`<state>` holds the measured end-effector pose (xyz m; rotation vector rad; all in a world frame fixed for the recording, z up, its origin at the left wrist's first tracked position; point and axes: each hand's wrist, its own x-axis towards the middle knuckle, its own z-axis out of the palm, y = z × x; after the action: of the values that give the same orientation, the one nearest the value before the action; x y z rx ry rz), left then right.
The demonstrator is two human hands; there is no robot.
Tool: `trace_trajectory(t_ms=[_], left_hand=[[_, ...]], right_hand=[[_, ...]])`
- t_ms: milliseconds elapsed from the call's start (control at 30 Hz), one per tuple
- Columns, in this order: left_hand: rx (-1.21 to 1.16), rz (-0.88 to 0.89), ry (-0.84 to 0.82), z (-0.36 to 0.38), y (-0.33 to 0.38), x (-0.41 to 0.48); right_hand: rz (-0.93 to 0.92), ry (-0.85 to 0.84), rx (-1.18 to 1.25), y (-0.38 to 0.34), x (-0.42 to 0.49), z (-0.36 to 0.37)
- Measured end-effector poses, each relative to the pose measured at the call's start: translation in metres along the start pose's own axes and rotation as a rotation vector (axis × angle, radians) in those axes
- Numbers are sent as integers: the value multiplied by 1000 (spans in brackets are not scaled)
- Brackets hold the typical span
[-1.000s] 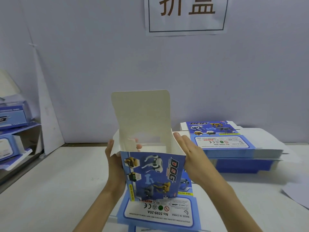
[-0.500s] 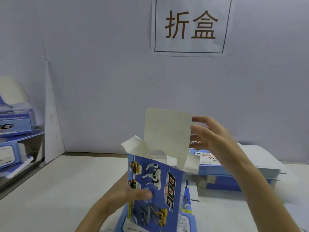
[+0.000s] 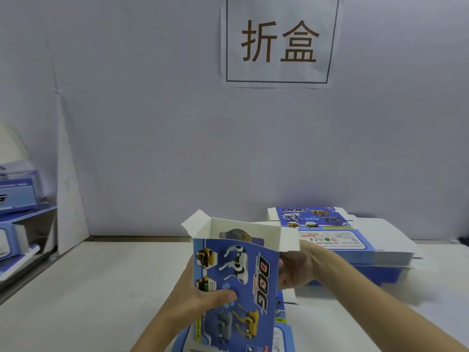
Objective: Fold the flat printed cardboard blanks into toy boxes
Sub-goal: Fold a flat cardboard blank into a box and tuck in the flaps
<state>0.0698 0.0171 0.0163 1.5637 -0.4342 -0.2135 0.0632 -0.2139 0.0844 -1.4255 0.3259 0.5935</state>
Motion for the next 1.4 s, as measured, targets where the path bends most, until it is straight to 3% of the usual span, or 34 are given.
trace_trajectory(t_ms=[100,267,367,467,533,633,733,833,1000,1100,1267,1333,1400], left_hand=[[23,-2,-16,1,-2,-1],[39,-4,-13,1,-3,-2],[45,-14,13,0,-4,-2],[44,-8,21,-1,-7,0],[48,-5,18,0,-7,0],[51,4,42,4,-7,1],[88,3,76,8,-5,1],[83,21,69,8,-6,2],[69,12,67,9,-6,0],[69,12,82,10,-5,-2],[77,4,101,11,-13,-6],[74,-1,86,12,-20,-9],[68,9,50,13,-25,-12]], right_hand=[[-134,88,-32,-17,-15,3],[-700,270,-185,-55,-29,8],[-1012,326,-426,-67,-40,14],[-1193,451,-710,-68,-43,22],[-1224,474,-774,-69,-47,26],[-1172,360,-648,-73,-58,37],[-963,351,-608,-82,-64,50],[-773,330,-791,-87,-68,54],[-930,474,-898,-87,-59,58],[-952,478,-836,-84,-57,59],[-1045,534,-959,-74,-64,60],[-1097,531,-825,-64,-69,50],[-1229,631,-481,-39,-73,40]])
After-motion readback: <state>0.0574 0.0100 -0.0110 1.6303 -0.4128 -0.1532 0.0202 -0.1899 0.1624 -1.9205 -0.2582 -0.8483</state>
